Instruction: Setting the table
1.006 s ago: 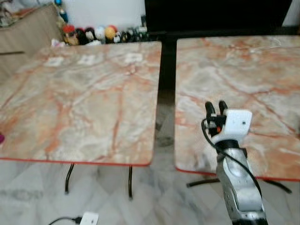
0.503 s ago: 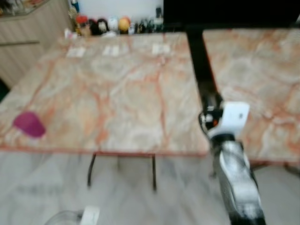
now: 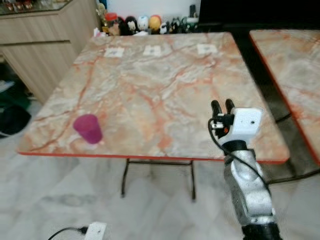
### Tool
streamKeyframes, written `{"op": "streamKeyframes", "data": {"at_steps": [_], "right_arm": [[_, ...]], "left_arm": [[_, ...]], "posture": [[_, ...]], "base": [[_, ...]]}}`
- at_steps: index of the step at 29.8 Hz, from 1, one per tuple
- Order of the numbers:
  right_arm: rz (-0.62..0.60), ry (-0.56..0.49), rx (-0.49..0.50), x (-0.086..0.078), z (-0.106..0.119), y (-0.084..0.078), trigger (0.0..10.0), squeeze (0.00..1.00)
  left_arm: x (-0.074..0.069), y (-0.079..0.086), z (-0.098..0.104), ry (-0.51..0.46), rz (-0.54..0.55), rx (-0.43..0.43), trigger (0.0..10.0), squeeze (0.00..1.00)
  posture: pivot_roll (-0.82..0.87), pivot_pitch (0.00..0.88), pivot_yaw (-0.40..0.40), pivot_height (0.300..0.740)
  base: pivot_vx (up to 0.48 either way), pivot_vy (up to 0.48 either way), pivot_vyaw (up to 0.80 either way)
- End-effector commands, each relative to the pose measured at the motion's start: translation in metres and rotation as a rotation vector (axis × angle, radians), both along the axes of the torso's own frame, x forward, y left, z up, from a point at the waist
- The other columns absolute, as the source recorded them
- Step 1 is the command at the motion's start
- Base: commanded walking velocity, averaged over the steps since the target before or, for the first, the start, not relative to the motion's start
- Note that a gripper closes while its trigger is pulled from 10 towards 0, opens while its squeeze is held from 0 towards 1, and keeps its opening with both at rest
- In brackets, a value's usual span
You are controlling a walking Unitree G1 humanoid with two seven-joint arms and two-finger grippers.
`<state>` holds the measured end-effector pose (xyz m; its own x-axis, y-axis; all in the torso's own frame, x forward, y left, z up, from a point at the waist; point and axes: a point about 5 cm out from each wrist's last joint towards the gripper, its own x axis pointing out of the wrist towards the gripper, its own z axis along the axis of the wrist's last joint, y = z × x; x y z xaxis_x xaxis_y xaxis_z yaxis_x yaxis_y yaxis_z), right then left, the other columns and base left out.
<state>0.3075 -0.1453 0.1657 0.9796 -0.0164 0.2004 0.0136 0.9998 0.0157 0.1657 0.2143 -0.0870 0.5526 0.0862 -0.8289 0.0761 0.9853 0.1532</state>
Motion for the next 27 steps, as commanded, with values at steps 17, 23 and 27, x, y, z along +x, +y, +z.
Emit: {"op": "streamKeyframes", "data": {"at_steps": [17,23,27], "right_arm": [[0.031,-0.028,0.01,0.0027,0.0077,0.0076,10.0,0.0],[0.031,-0.03,0.009,0.0032,0.0082,0.0077,10.0,0.0],[0.027,-0.029,0.003,0.0057,0.0087,0.0062,10.0,0.0]], "left_arm": [[-0.0024,0.0027,-0.0006,0.004,0.022,0.004,10.0,0.0],[-0.0019,0.0029,-0.0002,0.0,0.014,0.01,10.0,0.0],[-0.0018,0.0029,-0.0002,-0.001,0.013,0.012,10.0,0.0]], "posture": [[-0.09,0.099,0.023,0.74],[-0.09,0.102,0.024,0.74],[-0.09,0.103,0.025,0.74]], "base": [[0.0,0.48,0.0],[0.0,0.138,0.0],[0.0,0.0,0.0]]}}
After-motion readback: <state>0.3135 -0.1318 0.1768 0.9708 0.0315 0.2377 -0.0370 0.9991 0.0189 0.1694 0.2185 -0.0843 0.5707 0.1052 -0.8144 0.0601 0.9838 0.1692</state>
